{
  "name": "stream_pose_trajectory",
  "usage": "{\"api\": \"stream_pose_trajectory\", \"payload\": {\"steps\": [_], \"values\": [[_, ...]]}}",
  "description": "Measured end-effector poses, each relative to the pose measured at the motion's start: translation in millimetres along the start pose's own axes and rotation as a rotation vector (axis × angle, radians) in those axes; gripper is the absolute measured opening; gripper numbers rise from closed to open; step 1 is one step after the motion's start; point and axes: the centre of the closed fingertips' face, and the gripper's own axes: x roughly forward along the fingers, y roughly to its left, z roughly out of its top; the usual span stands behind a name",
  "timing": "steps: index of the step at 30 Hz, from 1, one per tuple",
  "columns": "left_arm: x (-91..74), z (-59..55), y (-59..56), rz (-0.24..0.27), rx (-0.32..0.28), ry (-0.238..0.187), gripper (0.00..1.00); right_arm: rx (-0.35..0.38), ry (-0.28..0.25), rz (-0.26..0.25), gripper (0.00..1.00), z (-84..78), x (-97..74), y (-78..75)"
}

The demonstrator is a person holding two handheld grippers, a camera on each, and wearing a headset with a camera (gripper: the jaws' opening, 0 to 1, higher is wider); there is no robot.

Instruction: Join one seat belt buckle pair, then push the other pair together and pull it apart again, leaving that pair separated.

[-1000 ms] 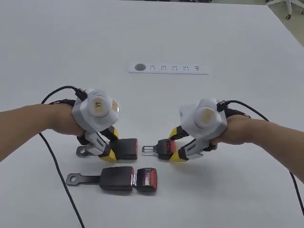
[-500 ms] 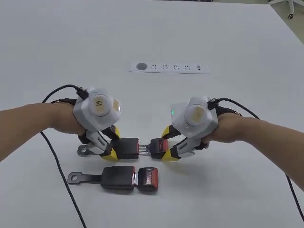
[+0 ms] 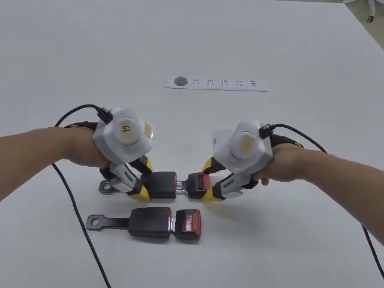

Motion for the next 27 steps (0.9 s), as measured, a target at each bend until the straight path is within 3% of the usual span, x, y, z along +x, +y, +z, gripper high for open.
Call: {"api": "stream_pose_trajectory", "payload": {"steps": [11,27], "values": [[-0.3,0.4,-0.2,0.011,-0.005,-0.014,0.31,0.012,0.005,-0.003,0.29,1.4,0.5,0.1],[0.2,0.4,-0.3,0.008,0.015,-0.002,0.31,0.040,0.018,-0.019,0.28,2.5,3.0,2.0]]}}
